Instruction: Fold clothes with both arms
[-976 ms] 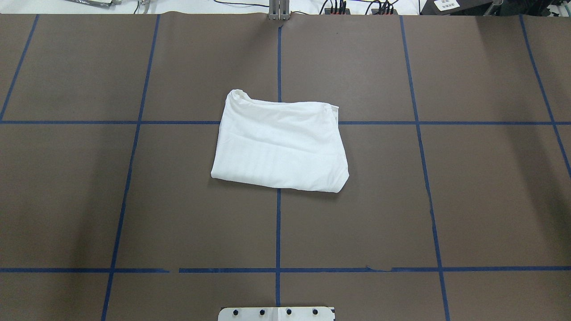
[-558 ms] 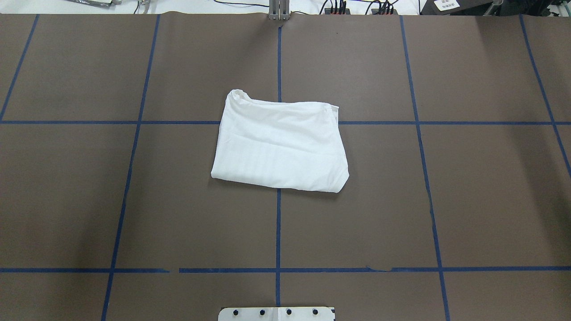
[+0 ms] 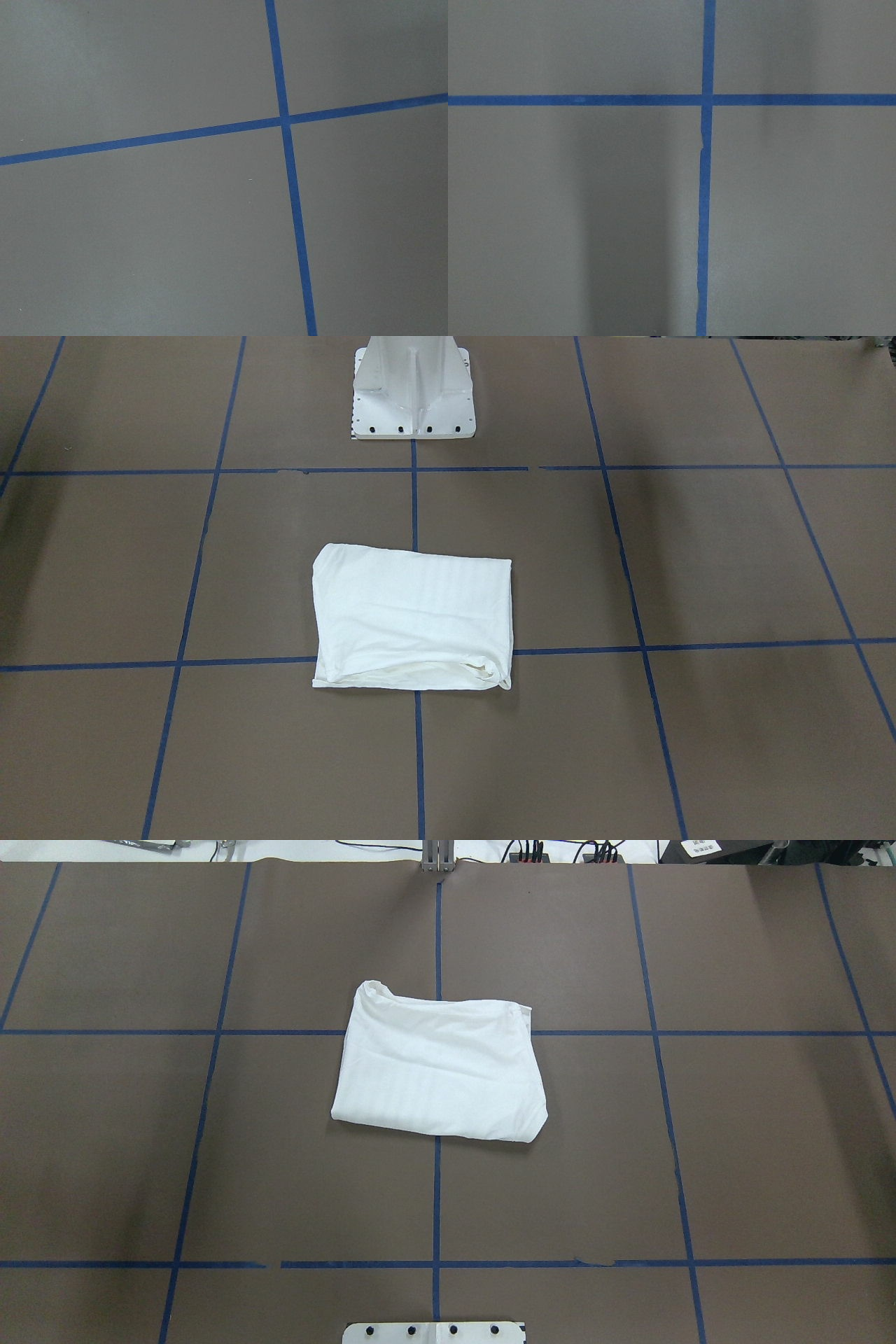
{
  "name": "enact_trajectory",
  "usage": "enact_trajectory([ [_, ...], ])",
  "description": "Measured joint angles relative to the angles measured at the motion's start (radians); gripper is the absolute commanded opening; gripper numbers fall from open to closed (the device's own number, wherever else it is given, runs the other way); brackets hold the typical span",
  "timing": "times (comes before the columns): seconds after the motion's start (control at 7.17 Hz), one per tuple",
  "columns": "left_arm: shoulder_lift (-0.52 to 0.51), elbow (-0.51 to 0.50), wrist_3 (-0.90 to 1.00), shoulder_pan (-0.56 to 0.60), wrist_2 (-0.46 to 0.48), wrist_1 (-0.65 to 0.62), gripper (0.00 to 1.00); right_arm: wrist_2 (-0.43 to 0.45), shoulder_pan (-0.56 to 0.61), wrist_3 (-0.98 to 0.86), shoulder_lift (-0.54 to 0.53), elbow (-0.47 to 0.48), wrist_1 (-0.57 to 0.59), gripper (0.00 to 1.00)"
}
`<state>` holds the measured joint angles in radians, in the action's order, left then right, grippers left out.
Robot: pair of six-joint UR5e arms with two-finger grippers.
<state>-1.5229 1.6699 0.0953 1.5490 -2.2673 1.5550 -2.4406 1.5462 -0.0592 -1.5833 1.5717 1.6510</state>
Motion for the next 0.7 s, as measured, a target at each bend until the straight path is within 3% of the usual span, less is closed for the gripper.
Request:
enact_trajectory([
  [0.7, -0.001, -0.002, 0.000, -0.006, -0.003, 0.004, 1.00, 0.023, 0.004, 0.000, -0.005, 0.014, -0.004, 1.00],
])
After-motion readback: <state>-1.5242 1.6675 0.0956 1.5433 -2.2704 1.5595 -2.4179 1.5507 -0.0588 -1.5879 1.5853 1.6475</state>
